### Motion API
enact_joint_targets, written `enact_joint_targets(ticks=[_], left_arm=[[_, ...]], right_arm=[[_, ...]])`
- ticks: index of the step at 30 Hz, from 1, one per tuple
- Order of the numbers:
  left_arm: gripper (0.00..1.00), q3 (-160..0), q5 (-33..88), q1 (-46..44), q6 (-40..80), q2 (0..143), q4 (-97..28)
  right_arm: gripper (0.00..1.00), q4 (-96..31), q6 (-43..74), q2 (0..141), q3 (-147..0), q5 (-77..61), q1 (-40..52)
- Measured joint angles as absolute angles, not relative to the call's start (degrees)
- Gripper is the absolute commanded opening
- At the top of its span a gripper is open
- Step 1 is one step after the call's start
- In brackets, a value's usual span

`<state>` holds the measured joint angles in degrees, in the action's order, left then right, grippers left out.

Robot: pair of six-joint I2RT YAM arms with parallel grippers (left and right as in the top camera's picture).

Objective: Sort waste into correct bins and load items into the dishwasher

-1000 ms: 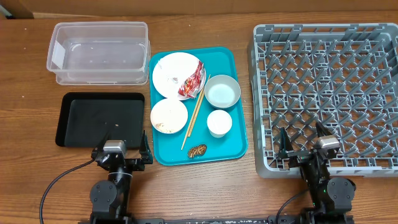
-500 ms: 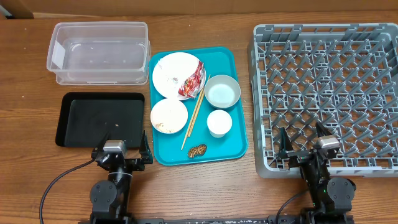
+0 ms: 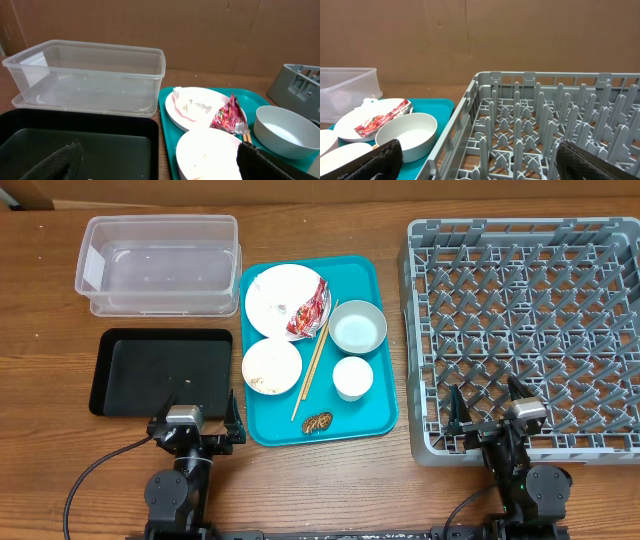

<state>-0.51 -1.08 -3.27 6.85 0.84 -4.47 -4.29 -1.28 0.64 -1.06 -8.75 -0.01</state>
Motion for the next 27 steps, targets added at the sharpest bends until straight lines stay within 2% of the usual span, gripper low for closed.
enact_joint_targets(ticks=[18,27], left_arm=[[1.00,-0.51,-1.06,-3.27,6.85,0.84,-4.47],[1.00,-0.51,-0.89,-3.27,10.59,0.86,-4.51]], right_arm=[[1.00,-4.27,-1.02,0.64,-1.06,-8.78,-0.01],[1.00,-4.67,5.52,0.62,-1.06,-8.75,-0.01]])
